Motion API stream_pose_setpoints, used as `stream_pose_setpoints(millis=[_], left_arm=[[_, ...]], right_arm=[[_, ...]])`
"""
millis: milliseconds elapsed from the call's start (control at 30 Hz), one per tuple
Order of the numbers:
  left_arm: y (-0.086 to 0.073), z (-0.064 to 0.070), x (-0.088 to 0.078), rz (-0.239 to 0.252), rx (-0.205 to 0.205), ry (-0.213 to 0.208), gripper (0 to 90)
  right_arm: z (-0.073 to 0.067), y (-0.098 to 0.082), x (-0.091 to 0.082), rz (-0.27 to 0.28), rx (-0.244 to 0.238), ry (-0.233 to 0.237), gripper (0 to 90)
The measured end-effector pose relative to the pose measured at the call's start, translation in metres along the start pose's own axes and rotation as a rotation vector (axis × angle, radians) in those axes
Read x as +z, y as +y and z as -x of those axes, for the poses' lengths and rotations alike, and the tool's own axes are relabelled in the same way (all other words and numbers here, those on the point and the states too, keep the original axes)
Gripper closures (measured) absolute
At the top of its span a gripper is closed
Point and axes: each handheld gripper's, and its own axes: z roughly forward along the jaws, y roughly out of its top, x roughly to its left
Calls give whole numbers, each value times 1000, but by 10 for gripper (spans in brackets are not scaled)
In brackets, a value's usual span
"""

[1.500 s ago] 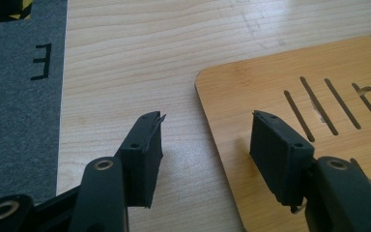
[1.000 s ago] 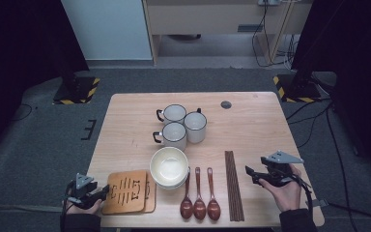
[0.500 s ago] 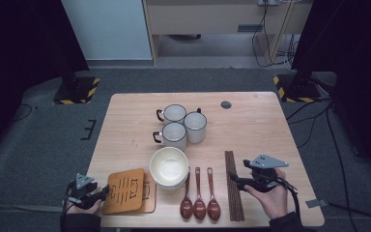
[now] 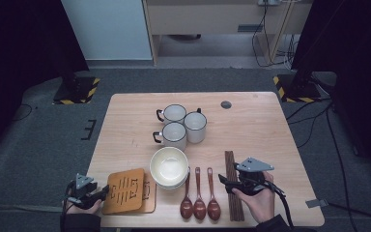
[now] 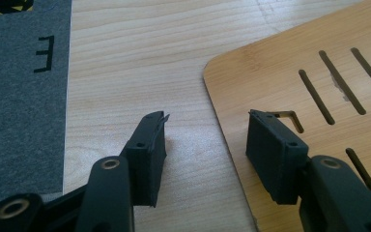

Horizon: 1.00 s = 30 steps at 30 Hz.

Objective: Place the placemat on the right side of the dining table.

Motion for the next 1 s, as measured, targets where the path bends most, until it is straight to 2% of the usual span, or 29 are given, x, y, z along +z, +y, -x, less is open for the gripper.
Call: stream_pose_setpoints(millis=[433,467,1000], left_arm=[[0,0,0,3,-6,-1,481],[0,0,0,3,-6,-1,481],[-1,0,0,5,-9,-2,482]], right_arm=[[-27,6,7,28,5,8,340],[-33,7,9,27,-2,16,344],[-68,11,21,35,-15,73,366]])
